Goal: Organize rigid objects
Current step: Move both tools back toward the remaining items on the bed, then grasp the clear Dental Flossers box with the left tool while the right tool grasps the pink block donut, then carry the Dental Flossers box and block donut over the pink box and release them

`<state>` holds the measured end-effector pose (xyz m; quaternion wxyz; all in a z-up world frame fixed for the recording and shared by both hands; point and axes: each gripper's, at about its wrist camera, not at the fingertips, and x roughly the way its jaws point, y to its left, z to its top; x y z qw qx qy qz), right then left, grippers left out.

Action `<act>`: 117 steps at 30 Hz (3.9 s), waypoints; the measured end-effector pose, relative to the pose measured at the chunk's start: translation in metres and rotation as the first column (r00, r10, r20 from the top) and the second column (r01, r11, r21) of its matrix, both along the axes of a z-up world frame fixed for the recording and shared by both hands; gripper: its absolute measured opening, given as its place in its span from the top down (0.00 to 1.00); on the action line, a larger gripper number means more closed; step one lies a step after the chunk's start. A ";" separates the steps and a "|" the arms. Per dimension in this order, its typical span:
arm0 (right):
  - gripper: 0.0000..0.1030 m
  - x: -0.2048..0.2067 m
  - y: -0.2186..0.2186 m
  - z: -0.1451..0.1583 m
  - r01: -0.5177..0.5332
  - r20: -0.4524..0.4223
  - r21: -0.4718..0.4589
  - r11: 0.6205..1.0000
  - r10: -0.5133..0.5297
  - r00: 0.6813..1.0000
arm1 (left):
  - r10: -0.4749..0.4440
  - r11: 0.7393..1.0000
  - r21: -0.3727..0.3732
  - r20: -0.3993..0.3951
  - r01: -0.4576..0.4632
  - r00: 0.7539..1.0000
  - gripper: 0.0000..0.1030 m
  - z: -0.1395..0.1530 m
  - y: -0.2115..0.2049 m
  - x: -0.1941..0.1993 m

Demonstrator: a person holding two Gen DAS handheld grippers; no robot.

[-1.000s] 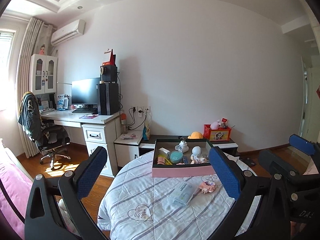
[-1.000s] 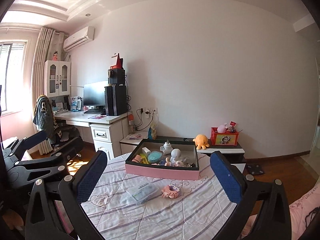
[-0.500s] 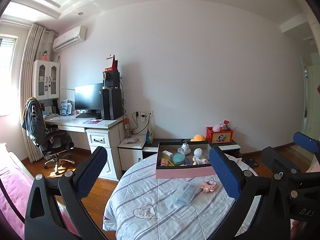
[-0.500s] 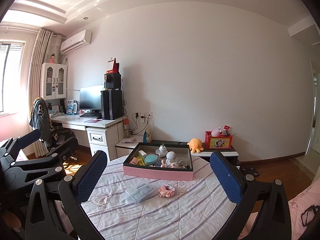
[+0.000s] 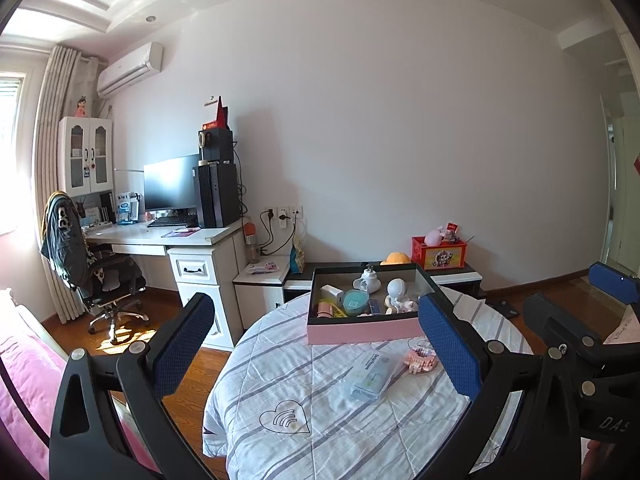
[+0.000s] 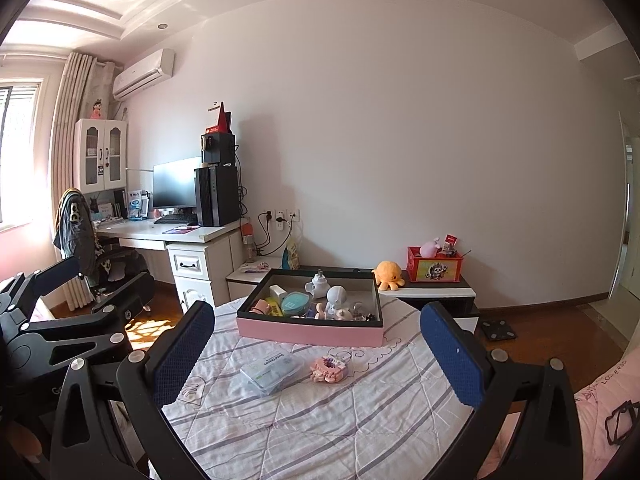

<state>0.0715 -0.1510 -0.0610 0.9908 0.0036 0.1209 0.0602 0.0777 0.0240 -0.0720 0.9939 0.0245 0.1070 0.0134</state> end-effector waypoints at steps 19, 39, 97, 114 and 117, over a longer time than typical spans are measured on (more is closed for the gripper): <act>0.00 0.122 -0.031 -0.125 0.023 -0.375 0.028 0.999 -0.011 0.927 | -0.050 0.996 0.045 -0.396 0.074 0.917 0.00 -0.128 -0.030 0.132; 0.00 0.216 -0.036 -0.177 -0.014 -0.573 0.017 1.000 0.021 0.820 | -0.212 0.973 -0.064 -0.623 0.221 0.753 0.39 -0.190 -0.055 0.239; 0.33 -0.005 0.014 0.025 -0.084 0.051 -0.006 0.996 0.084 0.995 | -0.016 1.000 0.006 0.076 0.016 0.997 0.39 0.019 -0.004 -0.029; 0.32 -0.013 0.012 0.024 -0.094 0.059 -0.015 0.995 0.094 0.994 | -0.004 1.000 0.012 0.102 0.002 0.995 0.39 0.021 -0.006 -0.040; 0.32 -0.002 0.012 0.023 -0.091 0.043 -0.017 0.996 0.092 0.995 | -0.003 1.000 0.016 0.087 0.001 0.996 0.39 0.020 -0.011 -0.031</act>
